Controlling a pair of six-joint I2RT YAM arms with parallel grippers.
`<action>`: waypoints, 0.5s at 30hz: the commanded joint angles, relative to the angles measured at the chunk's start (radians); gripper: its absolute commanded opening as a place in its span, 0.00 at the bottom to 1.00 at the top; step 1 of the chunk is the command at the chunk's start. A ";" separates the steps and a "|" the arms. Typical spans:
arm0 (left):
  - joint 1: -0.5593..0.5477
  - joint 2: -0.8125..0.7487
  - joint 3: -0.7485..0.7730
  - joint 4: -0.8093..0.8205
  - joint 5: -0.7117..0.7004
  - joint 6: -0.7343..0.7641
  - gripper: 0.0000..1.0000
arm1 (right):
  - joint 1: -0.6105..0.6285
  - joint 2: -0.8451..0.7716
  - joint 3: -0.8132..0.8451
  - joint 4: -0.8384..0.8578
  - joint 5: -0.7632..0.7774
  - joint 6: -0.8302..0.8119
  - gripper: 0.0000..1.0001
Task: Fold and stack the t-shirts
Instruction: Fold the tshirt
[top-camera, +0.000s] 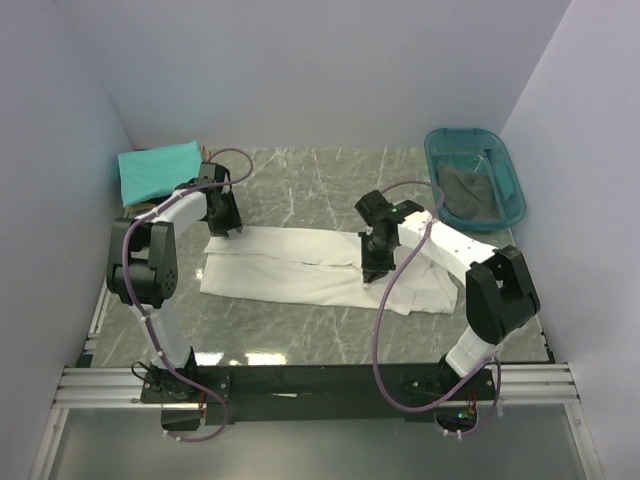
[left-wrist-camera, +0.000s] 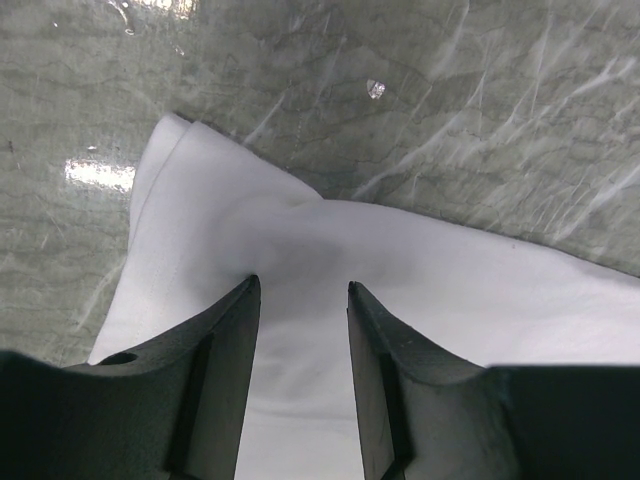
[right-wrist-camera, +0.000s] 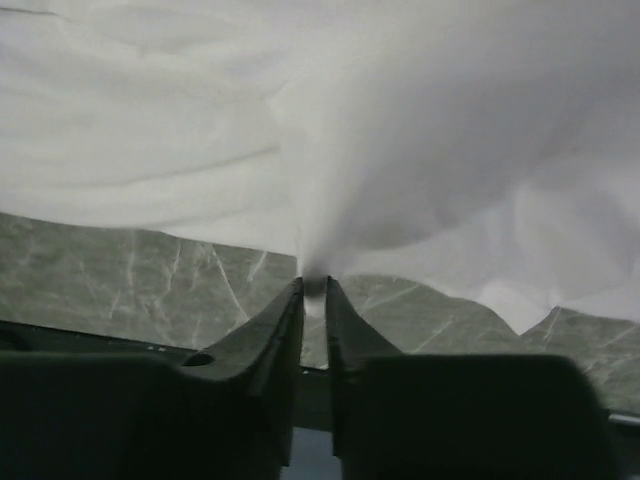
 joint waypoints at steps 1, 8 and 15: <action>0.003 0.001 -0.003 0.015 0.001 0.012 0.46 | -0.015 -0.040 -0.008 -0.038 -0.070 -0.039 0.26; 0.003 0.001 0.000 0.014 0.001 0.012 0.46 | -0.099 -0.116 -0.022 0.008 -0.024 0.036 0.40; 0.003 0.017 0.050 0.001 0.001 0.011 0.46 | -0.303 -0.179 -0.050 0.072 0.149 0.052 0.41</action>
